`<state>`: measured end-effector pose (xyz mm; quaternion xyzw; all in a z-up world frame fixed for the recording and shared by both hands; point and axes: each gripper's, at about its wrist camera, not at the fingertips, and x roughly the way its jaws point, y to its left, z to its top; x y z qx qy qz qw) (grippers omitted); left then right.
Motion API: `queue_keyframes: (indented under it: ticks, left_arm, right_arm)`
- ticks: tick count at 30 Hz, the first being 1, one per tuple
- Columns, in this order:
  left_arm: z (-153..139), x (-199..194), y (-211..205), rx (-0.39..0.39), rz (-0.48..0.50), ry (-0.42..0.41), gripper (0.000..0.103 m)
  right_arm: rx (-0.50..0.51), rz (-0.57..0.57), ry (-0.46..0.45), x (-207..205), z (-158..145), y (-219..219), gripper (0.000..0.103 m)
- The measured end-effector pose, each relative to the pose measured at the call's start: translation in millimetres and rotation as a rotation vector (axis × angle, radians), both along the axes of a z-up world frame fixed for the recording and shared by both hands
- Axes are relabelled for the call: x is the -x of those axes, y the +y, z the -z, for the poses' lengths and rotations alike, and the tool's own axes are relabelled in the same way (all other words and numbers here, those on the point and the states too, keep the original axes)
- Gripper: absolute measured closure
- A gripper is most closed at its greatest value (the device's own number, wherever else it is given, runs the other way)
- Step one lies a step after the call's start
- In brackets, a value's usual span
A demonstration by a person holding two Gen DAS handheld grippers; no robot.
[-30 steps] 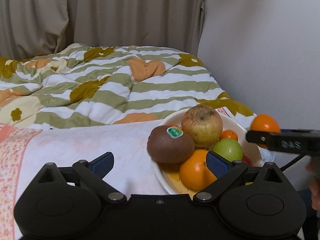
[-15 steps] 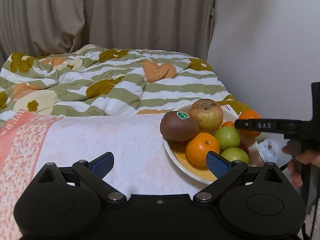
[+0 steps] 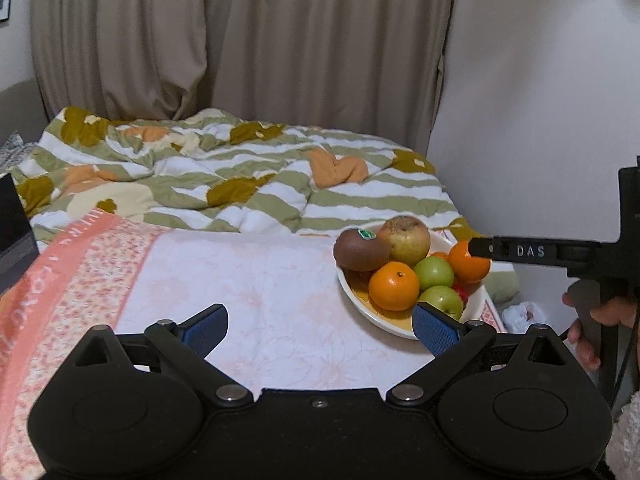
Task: Organize fruits
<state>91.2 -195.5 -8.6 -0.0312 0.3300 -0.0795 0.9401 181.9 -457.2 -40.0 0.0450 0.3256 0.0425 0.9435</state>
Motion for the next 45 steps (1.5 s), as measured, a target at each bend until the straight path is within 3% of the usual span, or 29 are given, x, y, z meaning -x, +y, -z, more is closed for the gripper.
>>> queue_keyframes:
  ticks: [9, 17, 26, 45]
  left_arm:
    - [-38.3, 37.8, 34.4, -0.047, -0.044, -0.054, 0.0]
    - [-50.4, 52.9, 73.6, -0.095, -0.036, -0.064, 0.0]
    - [-43.5, 63.5, 108.8, -0.133, -0.028, -0.057, 0.0]
    - [-44.8, 66.8, 123.1, -0.15, -0.008, -0.083, 0.0]
  right_arm:
    - [0.035, -0.023, 0.003, 70.1, -53.0, 48.0, 0.0]
    - [0.068, -0.005, 0.044, 126.0, -77.8, 96.8, 0.0]
    - [0.1, 0.047, 0.072, 159.5, -76.5, 136.5, 0.0]
    - [0.102, 0.092, 0.091, 165.9, -69.9, 151.5, 0.0]
